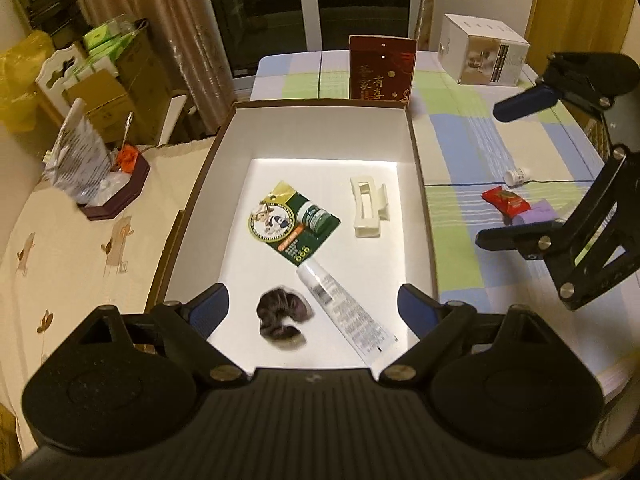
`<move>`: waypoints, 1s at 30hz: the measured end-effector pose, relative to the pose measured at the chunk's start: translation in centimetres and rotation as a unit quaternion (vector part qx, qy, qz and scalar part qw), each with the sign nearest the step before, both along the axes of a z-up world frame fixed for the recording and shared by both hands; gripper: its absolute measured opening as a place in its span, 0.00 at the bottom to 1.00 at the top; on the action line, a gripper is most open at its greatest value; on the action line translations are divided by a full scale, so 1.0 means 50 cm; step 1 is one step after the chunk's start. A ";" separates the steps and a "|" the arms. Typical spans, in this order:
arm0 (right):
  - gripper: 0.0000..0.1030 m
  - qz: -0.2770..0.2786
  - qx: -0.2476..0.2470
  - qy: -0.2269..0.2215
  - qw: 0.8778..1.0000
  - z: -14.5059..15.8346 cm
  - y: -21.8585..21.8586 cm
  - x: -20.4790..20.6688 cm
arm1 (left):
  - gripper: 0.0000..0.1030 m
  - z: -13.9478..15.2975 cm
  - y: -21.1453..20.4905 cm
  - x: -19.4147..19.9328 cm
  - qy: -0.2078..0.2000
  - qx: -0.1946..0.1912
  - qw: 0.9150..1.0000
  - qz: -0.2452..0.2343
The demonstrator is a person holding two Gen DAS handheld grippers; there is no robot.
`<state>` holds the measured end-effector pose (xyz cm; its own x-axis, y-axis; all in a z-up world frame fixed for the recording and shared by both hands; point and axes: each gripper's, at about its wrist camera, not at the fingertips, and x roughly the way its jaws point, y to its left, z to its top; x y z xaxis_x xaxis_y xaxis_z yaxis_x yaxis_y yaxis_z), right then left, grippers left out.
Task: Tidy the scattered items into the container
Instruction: 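Lift both open tools out of the box and move toward the loose items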
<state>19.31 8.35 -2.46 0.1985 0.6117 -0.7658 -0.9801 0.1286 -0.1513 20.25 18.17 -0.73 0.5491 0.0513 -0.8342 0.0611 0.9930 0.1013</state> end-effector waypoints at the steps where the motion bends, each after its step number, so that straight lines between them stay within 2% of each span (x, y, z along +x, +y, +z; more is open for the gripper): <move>1: 1.00 -0.001 0.003 0.002 1.000 0.004 -0.008 -0.005 | 0.87 0.004 -0.003 -0.009 -0.001 0.000 1.000 0.002; 12: 1.00 -0.013 0.037 0.013 0.999 0.044 -0.086 -0.069 | 0.87 0.036 -0.042 -0.102 -0.012 -0.001 1.000 0.022; 17: 1.00 -0.016 0.047 0.014 0.999 0.054 -0.121 -0.092 | 0.87 0.037 -0.071 -0.140 -0.014 0.008 1.000 0.022; 30: 1.00 -0.033 0.065 0.025 0.997 0.060 -0.228 -0.126 | 0.88 0.026 -0.124 -0.195 -0.010 0.000 1.000 0.027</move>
